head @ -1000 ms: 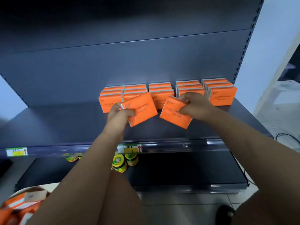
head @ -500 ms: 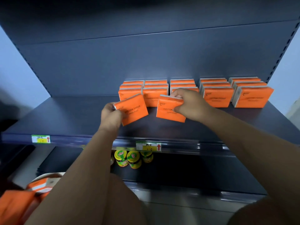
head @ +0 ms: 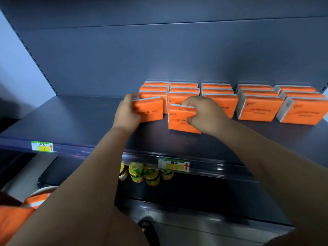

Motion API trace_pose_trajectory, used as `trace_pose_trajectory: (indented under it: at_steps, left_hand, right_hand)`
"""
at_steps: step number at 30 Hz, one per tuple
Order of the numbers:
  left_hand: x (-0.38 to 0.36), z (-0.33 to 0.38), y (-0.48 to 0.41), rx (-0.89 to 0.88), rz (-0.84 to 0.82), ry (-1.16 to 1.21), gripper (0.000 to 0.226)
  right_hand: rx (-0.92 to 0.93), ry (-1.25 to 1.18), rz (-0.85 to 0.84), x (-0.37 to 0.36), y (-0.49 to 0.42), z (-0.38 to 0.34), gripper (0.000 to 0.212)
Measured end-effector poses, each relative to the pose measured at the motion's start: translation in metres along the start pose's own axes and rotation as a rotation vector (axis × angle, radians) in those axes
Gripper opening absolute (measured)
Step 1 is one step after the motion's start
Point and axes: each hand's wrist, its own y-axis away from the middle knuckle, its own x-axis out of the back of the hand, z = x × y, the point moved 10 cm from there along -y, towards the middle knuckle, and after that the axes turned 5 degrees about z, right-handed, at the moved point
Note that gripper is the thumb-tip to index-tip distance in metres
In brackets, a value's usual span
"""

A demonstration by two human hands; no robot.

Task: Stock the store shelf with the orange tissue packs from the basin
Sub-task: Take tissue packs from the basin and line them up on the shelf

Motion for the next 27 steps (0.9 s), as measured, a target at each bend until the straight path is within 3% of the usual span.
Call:
trace_pose_trajectory:
  at_steps: [8, 19, 24, 27]
  left_hand:
    - [-0.012, 0.003, -0.017, -0.147, 0.000, -0.078, 0.063]
    - [-0.021, 0.005, -0.016, -0.112, -0.029, -0.149, 0.070]
    - [-0.020, 0.043, -0.001, -0.417, 0.002, -0.454, 0.073]
    - [-0.028, 0.058, 0.005, -0.484, -0.001, -0.552, 0.071]
  right_hand:
    - [-0.016, 0.043, 0.021, -0.002, -0.011, 0.013, 0.047]
    - [0.011, 0.184, 0.024, -0.014, -0.019, 0.001, 0.057]
    - [0.085, 0.378, -0.017, -0.019, -0.019, -0.008, 0.063]
    - [0.133, 0.472, 0.034, -0.017, -0.019, -0.014, 0.059]
